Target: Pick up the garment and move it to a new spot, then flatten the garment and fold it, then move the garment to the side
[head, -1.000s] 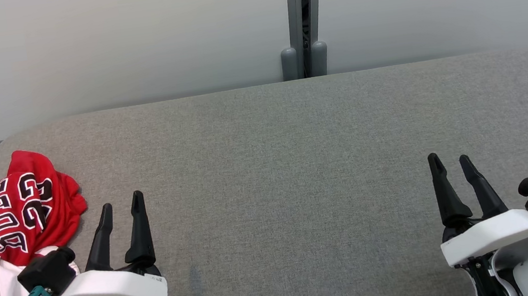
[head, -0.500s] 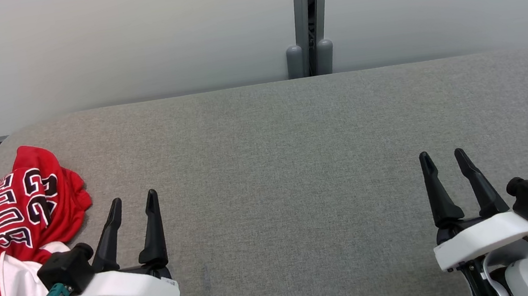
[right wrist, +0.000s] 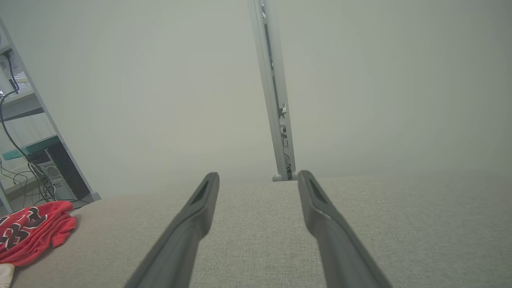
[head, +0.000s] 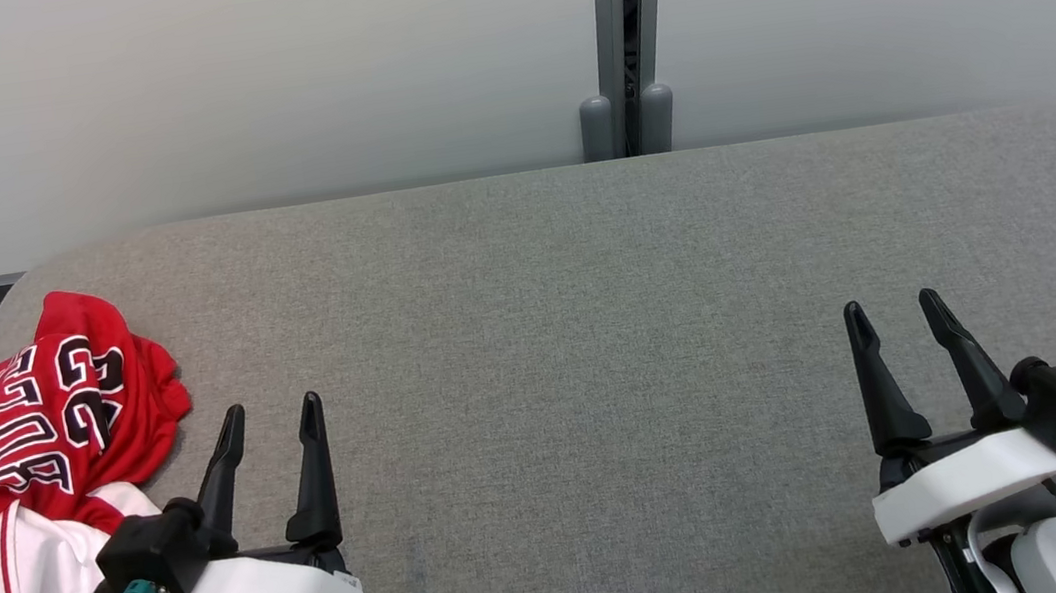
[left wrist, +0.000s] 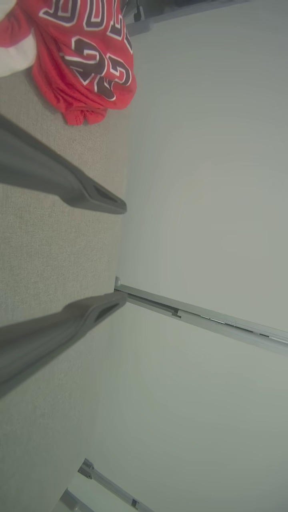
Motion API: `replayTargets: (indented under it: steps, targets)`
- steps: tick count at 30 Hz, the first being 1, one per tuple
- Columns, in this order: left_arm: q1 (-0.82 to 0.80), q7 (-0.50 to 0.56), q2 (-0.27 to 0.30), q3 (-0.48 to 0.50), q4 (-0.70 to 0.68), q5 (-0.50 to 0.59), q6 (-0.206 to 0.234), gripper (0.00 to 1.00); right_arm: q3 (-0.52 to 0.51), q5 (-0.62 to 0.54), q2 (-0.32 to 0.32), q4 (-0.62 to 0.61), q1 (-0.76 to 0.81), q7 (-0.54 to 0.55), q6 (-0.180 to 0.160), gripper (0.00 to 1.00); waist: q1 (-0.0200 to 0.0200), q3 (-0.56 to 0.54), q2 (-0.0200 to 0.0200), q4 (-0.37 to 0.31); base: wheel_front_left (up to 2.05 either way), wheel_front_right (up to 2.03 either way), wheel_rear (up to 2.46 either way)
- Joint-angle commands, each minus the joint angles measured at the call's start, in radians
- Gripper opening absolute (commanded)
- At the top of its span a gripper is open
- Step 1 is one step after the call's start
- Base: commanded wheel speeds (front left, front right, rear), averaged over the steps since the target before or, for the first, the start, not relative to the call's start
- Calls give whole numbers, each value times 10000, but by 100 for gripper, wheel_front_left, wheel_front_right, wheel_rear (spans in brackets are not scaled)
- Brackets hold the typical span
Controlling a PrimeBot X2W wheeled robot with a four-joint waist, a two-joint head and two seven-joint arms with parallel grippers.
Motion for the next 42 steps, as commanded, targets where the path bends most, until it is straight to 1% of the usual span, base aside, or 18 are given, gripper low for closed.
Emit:
replayTargets:
  steps: [1,19,26,34,42]
  targets:
    - [31,-75,48,12,-54,222,42,100,19,-229,-96,-12,72,-120,51,100,0,-10,0,2,0,0,0]
    - [180,-428,59,67,22,1312,118,100,-287,-1578,-114,99,231,-414,54,100,0,-38,0,119,0,0,0]
    - [220,-563,63,74,-46,1679,136,100,-261,-2024,-120,99,316,-530,54,100,0,-76,0,158,0,0,0]
    - [295,-540,61,220,-104,1467,326,100,-236,-1966,-120,135,360,-502,54,100,0,-117,0,173,0,0,0]
    - [281,-539,61,218,35,1609,408,100,-235,-1991,-118,121,343,-502,54,100,0,-113,0,222,0,0,0]
